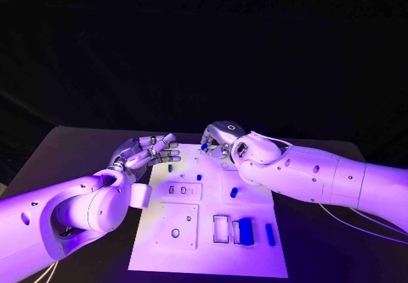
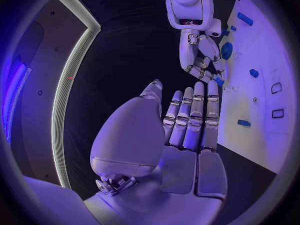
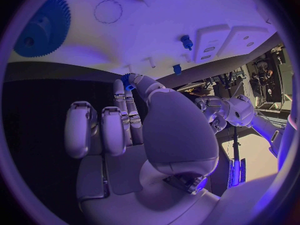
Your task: Assemble the parts on the task board
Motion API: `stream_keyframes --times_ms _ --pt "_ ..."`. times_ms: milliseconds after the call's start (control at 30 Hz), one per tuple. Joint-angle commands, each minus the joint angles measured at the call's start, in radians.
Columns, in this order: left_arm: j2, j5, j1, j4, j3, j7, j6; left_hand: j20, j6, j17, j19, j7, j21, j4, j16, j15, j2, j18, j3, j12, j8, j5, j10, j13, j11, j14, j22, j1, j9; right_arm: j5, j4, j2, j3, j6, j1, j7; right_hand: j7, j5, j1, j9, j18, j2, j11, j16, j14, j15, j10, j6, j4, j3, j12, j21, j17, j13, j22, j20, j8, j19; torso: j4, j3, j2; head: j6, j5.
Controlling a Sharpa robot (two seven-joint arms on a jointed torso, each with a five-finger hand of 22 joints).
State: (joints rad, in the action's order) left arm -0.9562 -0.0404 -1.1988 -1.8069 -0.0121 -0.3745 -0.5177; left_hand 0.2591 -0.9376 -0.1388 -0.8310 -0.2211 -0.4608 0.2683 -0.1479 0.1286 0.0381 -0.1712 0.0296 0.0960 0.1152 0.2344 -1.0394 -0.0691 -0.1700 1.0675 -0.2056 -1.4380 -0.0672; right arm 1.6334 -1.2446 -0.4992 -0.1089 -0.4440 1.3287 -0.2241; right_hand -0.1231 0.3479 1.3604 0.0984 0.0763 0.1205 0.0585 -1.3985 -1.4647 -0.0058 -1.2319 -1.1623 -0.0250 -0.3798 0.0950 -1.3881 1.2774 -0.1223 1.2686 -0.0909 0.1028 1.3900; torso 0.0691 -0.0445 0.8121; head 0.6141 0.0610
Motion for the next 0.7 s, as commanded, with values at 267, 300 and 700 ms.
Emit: stream_keyframes --times_ms 267,300,700 --pt "0.005 0.005 -0.002 0.001 -0.001 -0.003 0.017 -0.002 -0.001 -0.002 0.009 -0.008 -0.004 0.001 0.003 0.005 0.006 -0.008 -0.003 -0.006 -0.004 -0.004 0.001 0.000 -0.006 -0.005 -0.001 -0.005 0.001 -0.011 0.029 0.025 0.000 0.005 -0.004 0.016 -0.004 -0.007 -0.001 0.002 -0.012 -0.001 0.005 -0.004 -0.053 -0.008 -0.005 -0.004 -0.001 -0.008 0.004 -0.002 -0.003 0.000 -0.002 -0.003 0.001 0.005 -0.0012 -0.0006 0.002 0.004 -0.006" --pt "0.005 0.005 -0.002 0.001 -0.001 -0.003 0.017 -0.002 -0.001 -0.002 0.009 -0.008 -0.004 0.001 0.003 0.005 0.006 -0.008 -0.003 -0.006 -0.004 -0.004 0.001 0.000 -0.006 -0.005 -0.001 -0.005 0.001 -0.011 0.030 0.026 0.000 0.009 -0.005 0.017 -0.004 -0.007 -0.001 0.002 -0.012 -0.001 0.005 -0.004 -0.053 -0.008 -0.005 -0.004 -0.001 -0.008 0.004 -0.002 -0.003 0.000 -0.002 -0.003 0.001 0.005 -0.0012 -0.0006 0.002 0.004 -0.006" --pt "0.006 0.005 -0.002 0.001 -0.001 -0.002 0.017 -0.002 -0.001 -0.002 0.010 -0.008 -0.003 0.001 0.004 0.005 0.006 -0.008 -0.003 -0.006 -0.004 -0.004 0.001 0.000 -0.006 -0.005 -0.001 -0.005 0.000 -0.014 0.041 0.038 -0.001 0.038 -0.010 0.024 -0.004 -0.007 -0.002 0.002 -0.012 0.000 0.005 -0.004 -0.053 -0.008 -0.005 -0.003 -0.001 -0.009 0.004 -0.001 -0.004 0.000 -0.002 -0.003 0.001 0.004 -0.0001 -0.0014 0.004 0.005 -0.006"
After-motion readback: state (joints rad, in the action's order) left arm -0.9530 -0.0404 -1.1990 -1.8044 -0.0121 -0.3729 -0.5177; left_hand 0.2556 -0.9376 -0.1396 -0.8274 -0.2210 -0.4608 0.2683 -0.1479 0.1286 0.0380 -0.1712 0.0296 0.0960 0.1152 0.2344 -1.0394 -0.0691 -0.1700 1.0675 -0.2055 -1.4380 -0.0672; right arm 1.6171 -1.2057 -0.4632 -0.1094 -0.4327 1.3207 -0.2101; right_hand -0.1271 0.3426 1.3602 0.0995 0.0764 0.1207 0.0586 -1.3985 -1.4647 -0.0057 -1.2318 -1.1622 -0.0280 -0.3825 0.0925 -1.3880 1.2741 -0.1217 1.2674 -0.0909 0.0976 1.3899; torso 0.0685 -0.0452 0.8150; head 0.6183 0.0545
